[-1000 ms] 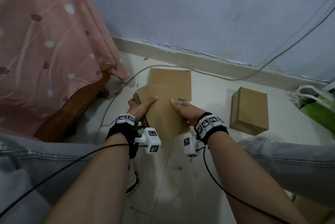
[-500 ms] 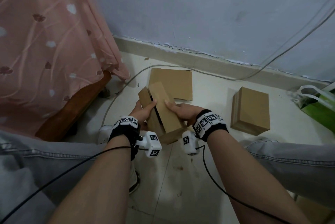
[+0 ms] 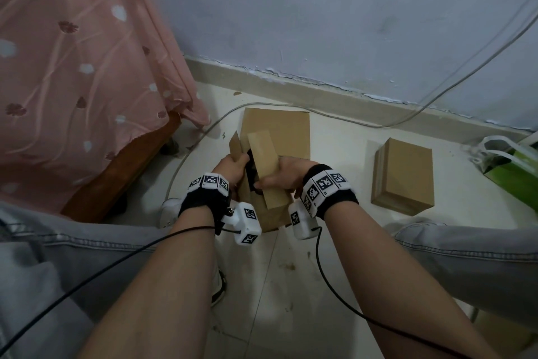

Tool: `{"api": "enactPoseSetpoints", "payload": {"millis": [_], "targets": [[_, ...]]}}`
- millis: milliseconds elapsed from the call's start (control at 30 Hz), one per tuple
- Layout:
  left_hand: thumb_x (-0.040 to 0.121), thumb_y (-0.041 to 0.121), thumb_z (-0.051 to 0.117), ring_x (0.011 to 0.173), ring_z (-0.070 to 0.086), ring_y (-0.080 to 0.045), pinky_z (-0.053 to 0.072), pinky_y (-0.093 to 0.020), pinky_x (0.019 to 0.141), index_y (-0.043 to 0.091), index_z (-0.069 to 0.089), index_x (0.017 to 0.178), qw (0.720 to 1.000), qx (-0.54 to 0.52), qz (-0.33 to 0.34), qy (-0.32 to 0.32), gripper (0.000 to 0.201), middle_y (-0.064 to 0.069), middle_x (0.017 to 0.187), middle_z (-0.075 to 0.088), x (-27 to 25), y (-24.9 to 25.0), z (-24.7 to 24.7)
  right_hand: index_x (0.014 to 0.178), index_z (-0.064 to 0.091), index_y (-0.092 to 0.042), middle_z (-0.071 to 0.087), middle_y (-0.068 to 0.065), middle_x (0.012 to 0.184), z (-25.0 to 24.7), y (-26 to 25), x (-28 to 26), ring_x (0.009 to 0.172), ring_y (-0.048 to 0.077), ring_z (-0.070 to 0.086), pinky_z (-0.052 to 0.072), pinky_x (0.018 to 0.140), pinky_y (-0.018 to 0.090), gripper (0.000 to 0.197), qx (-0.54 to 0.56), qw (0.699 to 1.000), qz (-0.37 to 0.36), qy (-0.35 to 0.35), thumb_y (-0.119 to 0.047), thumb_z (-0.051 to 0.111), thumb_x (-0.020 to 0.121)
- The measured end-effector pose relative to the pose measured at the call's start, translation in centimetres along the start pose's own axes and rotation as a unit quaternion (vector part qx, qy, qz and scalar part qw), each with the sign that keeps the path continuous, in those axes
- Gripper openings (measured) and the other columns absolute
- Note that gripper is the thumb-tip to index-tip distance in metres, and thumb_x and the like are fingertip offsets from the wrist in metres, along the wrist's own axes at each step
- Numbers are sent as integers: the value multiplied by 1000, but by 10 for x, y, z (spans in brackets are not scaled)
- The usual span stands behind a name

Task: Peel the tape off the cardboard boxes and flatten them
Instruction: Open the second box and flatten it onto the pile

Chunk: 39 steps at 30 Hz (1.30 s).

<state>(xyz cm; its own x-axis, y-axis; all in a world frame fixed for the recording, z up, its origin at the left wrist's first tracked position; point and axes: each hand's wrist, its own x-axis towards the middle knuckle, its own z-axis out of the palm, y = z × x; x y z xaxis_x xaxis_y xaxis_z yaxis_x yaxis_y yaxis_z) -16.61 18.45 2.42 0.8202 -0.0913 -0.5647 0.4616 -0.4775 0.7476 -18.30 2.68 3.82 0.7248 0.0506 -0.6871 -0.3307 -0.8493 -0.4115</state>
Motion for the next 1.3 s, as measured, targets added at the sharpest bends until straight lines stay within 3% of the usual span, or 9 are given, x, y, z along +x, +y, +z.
{"api": "enactPoseSetpoints", "payload": {"millis": [133, 267, 433, 600, 733, 833, 1133, 1233, 1300], "targets": [[62, 51, 57, 83, 70, -42, 56, -54, 82, 6, 60, 103, 999, 0, -35, -34, 61, -22, 98, 70, 26, -11, 4, 110, 62, -15, 68, 8, 103, -7, -4, -12, 89, 23, 65, 57, 85, 38, 46, 34, 999, 25, 8, -43, 68, 73], [82, 33, 52, 92, 66, -44, 53, -52, 89, -2, 55, 109, 999, 18, -46, -8, 44, -25, 102, 65, 35, -16, 1, 96, 57, -3, 64, 17, 96, -11, -1, -14, 85, 32, 64, 57, 85, 46, 15, 106, 994, 29, 21, -10, 53, 82], [55, 36, 65, 87, 68, -47, 53, -60, 86, 1, 63, 108, 994, -19, -89, -59, 64, -28, 100, 69, 96, -75, -4, 122, 57, -3, 65, 14, 112, -17, 7, -14, 102, 29, 62, 49, 83, 36, 33, 68, 994, 23, 87, -28, 45, 103], [75, -9, 57, 76, 69, -43, 58, -57, 73, -6, 56, 109, 988, -112, -84, -70, 33, -26, 87, 67, 2, -12, -27, 137, 52, -5, 60, 15, 128, -29, 10, -17, 118, 31, 57, 41, 87, 33, 41, 88, 990, 11, 107, -29, 41, 106], [69, 18, 83, 102, 65, -35, 56, -51, 80, 38, 17, 146, 997, -28, -61, -25, 103, -11, 123, 57, 7, 0, -42, 132, 57, -8, 64, 12, 119, -38, 6, -14, 108, 27, 60, 43, 84, 33, 36, 71, 987, -11, 141, -28, 42, 105], [49, 33, 88, 127, 48, -32, 43, -49, 104, 35, 14, 151, 989, 123, 46, 62, 125, -5, 144, 43, 14, 16, -45, 123, 64, -10, 64, 8, 105, -36, 4, -11, 94, 24, 59, 45, 81, 33, 31, 41, 985, -28, 167, -28, 47, 103], [74, 32, 80, 116, 56, -35, 47, -41, 92, 6, 25, 143, 954, 284, -27, 97, 92, -16, 128, 57, 2, 5, 0, 68, 59, -31, 59, -7, 72, -33, 3, -8, 78, 16, 57, 47, 78, 32, 33, 1, 985, -88, 150, -35, 54, 100], [81, 31, 71, 110, 58, -36, 48, -39, 86, 3, 48, 123, 948, 284, -39, 139, 56, -19, 122, 59, 3, -7, 6, 79, 66, -37, 67, -11, 89, -30, 2, -6, 105, 21, 60, 32, 111, 47, 24, -22, 981, -73, 177, -43, 53, 98], [86, 28, 64, 100, 61, -37, 47, -35, 75, 1, 57, 105, 953, 265, -31, 146, 34, -20, 114, 62, 3, -2, 6, 114, 66, -40, 64, -3, 125, -27, 2, -2, 127, 25, 50, 9, 118, 59, 22, -30, 971, -34, 235, -45, 55, 96]]}}
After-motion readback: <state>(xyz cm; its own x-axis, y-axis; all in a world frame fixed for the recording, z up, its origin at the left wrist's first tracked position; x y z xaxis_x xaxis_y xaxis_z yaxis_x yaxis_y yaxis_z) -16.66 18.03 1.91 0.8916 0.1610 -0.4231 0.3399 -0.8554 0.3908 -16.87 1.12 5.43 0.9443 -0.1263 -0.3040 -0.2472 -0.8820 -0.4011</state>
